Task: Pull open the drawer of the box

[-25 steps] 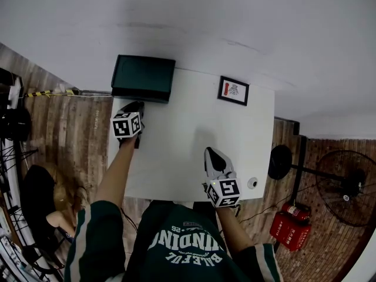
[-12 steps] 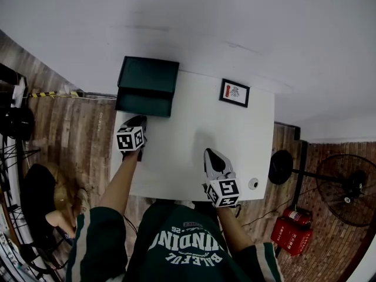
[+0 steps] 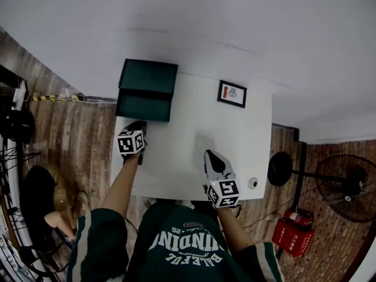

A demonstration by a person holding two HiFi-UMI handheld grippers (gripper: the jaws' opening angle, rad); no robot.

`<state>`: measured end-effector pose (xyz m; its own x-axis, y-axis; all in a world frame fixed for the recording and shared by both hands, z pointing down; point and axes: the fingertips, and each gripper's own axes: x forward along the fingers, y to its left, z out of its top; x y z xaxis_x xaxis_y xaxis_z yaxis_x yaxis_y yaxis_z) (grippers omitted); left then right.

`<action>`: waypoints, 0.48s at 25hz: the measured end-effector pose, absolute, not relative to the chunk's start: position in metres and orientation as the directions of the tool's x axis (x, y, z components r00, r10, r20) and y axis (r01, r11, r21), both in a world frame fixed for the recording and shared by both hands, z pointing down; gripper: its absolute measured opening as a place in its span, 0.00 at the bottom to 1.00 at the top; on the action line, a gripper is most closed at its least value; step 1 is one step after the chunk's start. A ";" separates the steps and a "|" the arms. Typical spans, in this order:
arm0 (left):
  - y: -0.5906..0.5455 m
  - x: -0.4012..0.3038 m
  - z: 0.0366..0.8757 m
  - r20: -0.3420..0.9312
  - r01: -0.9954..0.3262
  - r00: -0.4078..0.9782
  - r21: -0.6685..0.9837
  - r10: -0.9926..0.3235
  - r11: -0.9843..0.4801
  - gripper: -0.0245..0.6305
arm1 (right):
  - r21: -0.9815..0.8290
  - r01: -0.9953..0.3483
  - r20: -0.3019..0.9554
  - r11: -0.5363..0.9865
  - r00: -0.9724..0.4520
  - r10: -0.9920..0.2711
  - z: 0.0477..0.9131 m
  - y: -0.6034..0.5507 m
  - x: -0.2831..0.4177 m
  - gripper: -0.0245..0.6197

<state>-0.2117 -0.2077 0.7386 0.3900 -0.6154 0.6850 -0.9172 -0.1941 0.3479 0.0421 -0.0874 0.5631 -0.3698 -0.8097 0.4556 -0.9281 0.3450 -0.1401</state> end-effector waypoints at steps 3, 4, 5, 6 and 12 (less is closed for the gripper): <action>-0.204 -0.213 0.738 0.685 -0.917 0.393 0.346 -0.614 -0.200 0.23 | -0.139 -0.929 0.450 0.342 -0.367 -0.814 0.561 -0.086 0.044 0.04; -0.203 -0.213 0.738 0.685 -0.916 0.394 0.346 -0.613 -0.202 0.23 | -0.140 -0.930 0.447 0.341 -0.367 -0.816 0.560 -0.086 0.044 0.04; -0.201 -0.214 0.738 0.686 -0.916 0.394 0.345 -0.611 -0.203 0.23 | -0.140 -0.930 0.444 0.341 -0.367 -0.817 0.559 -0.086 0.045 0.04; -0.198 -0.214 0.738 0.689 -0.918 0.392 0.341 -0.610 -0.204 0.23 | -0.140 -0.930 0.441 0.341 -0.367 -0.819 0.558 -0.086 0.046 0.04; -0.170 -0.207 0.707 0.658 -0.914 0.404 0.302 -0.636 -0.269 0.23 | -0.116 -0.933 0.403 0.340 -0.357 -0.843 0.544 -0.095 0.050 0.04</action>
<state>-0.2066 -0.1696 0.7070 0.4044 -0.6357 0.6576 -0.9144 -0.2692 0.3022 0.0501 -0.0952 0.5436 -0.3570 -0.8429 0.4026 -0.9333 0.3397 -0.1164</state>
